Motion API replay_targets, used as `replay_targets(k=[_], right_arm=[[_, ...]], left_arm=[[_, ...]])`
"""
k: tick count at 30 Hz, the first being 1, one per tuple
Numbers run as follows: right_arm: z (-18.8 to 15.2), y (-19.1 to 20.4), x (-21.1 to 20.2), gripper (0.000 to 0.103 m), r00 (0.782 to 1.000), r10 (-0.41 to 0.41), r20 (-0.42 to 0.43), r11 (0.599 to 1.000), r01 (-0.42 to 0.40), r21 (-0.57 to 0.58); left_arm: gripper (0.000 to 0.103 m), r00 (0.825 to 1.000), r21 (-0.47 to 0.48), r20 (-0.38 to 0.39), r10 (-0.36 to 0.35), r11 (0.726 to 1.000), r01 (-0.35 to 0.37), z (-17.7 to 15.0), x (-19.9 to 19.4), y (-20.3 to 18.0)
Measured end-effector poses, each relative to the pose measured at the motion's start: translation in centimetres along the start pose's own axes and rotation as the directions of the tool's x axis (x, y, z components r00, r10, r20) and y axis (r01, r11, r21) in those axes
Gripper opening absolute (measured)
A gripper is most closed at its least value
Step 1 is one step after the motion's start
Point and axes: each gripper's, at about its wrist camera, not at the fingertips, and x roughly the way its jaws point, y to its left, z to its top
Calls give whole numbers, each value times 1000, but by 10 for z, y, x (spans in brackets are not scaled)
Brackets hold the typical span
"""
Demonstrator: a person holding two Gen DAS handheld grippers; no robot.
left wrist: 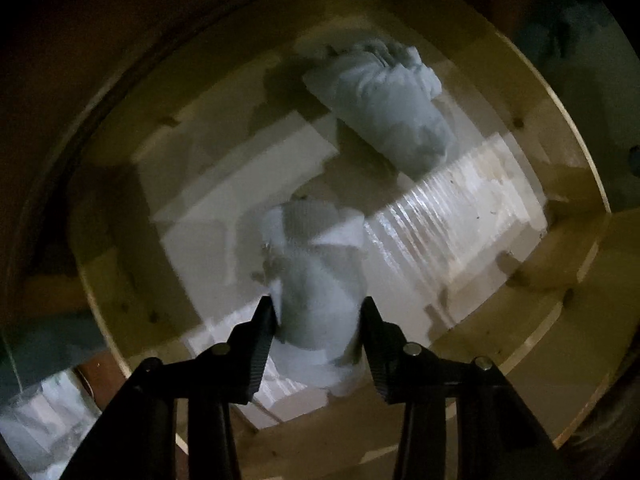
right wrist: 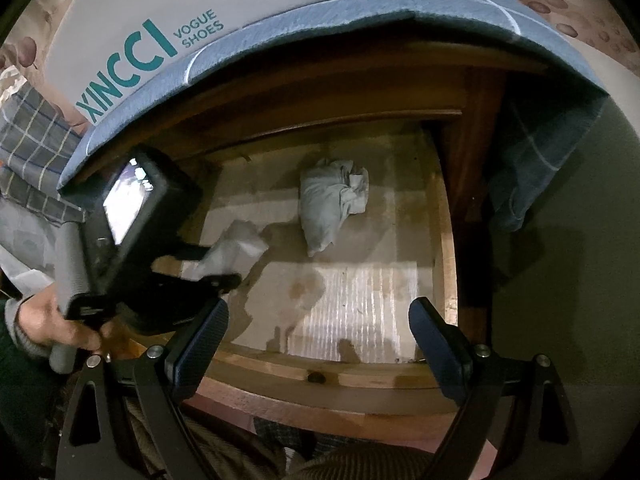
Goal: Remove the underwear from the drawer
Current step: 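Grasp the white sock in the drawer with the left tool and lift it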
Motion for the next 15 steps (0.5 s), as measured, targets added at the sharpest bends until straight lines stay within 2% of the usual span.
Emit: replay_targets(k=[4, 7, 12, 15], right_arm=[[-1, 2, 3, 90, 1000, -24, -12, 1000, 24, -12], [-1, 4, 7, 90, 999, -43, -27, 999, 42, -21], [-1, 8, 12, 90, 996, -78, -48, 996, 76, -49], [0, 13, 17, 90, 991, -111, -70, 991, 106, -81]], left_arm=[[43, 998, -102, 38, -57, 993, 61, -16, -12, 15], [43, 995, -184, 86, -52, 981, 67, -28, -23, 25], [43, 985, -345, 164, -50, 933, 104, -46, -40, 37], [43, 982, -415, 188, -24, 904, 102, -53, -42, 40]])
